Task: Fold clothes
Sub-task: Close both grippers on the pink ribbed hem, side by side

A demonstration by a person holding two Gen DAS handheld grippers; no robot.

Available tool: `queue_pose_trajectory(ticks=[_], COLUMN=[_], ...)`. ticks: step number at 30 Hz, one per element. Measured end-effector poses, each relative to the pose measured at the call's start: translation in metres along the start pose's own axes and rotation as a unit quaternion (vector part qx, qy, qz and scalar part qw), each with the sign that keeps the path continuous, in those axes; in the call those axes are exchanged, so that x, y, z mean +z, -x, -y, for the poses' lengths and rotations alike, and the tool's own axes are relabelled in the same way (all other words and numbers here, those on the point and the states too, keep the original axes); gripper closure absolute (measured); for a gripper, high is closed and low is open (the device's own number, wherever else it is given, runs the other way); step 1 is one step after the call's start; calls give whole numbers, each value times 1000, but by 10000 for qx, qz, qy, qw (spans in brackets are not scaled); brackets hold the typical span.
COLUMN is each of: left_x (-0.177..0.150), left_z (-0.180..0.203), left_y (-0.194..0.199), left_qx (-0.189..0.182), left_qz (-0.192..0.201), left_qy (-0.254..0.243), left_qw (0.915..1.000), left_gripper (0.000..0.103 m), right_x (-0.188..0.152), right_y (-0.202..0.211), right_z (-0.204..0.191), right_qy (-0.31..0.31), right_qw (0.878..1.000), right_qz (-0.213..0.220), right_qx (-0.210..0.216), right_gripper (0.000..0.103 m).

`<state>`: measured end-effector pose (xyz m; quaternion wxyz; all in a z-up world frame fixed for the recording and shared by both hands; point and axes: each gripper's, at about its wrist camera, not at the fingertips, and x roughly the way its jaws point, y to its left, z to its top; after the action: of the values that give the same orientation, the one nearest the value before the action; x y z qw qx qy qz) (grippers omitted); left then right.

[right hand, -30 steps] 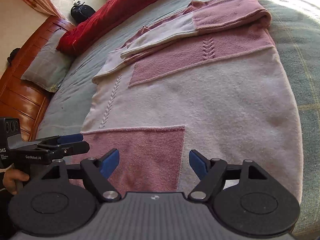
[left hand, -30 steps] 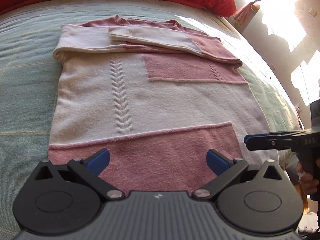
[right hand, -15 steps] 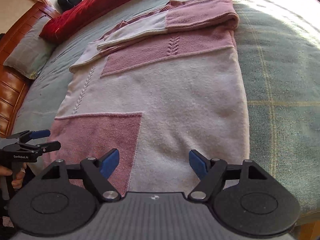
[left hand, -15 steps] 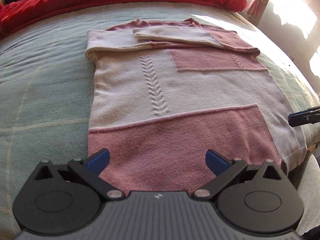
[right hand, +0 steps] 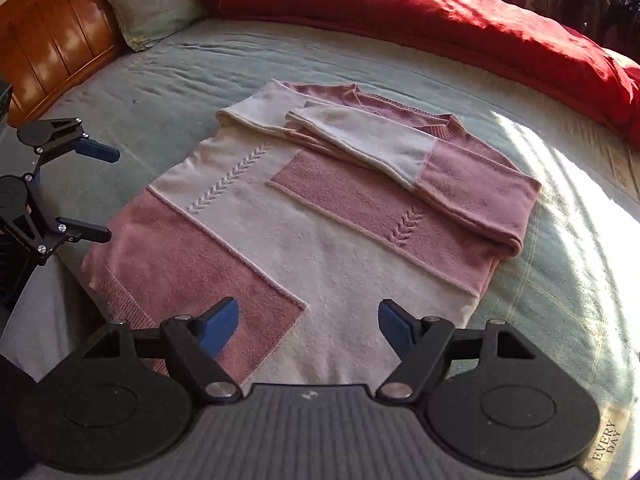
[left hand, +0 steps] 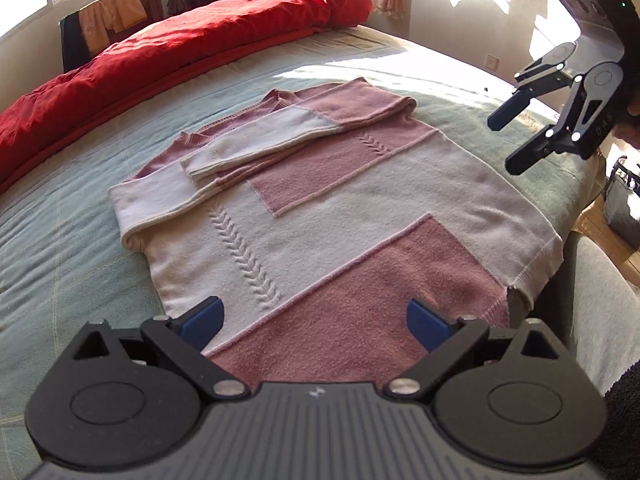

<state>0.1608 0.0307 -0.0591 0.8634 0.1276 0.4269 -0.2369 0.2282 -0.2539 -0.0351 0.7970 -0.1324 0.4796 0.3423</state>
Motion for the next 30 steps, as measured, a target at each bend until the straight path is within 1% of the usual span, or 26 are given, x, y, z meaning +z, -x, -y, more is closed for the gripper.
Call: queue_pose_trajectory(ticks=[1,2,3,4,5,8,10,12,14,16,18,21,30], left_x=[-5,-10,-16,-23,-29,-43,-50,-55,-58,-62,-66,-73,-77], left_z=[5,10,16,22,29,48,62,78,93,106,116,127,133], left_y=[-5,-10,-15,-20,-24,-29,-30,-30,-31,-34,-40,-51,-57], left_qx=[-125,-249,-295,-334,-343,-374,-308,-179,-168,-172,-161,48,546], left_qz=[-69,-138,-192,-246,-283,-327,-301,-214,-143,-108,-147,-222,-64], left_qy=[9,17,-26,-75,-182,-708,-1185,-1755,-2261,-2629,-2870,-3151,-3554], left_qw=[9999,9996,9994,9991,9988,9963,9920,9841,9738,9646,9577,9488,9331], left_gripper=[21,27,30,37,40,40,40,40,38,36,35,35,33], right_x=[-5,-10,-18,-24,-29,-40,-42,-41,-40,-39,-38,-40,-44], right_y=[-10,-21,-33,-43,-49,-64,-68,-71,-72,-73,-74,-74,-65], right_z=[-8,-15,-25,-33,-40,-57,-63,-67,-68,-69,-69,-70,-74], right_qy=[37,66,120,187,249,414,544,686,756,747,724,625,571], right_qw=[9999,9997,9993,9990,9986,9970,9959,9947,9939,9938,9940,9946,9955], right_qz=[-96,-189,-286,-353,-399,-521,-561,-598,-633,-640,-635,-605,-466], right_qx=[102,162,186,198,240,404,464,474,500,513,522,569,590], right_gripper=[22,23,23,23,23,23,23,23,23,23,23,23,23])
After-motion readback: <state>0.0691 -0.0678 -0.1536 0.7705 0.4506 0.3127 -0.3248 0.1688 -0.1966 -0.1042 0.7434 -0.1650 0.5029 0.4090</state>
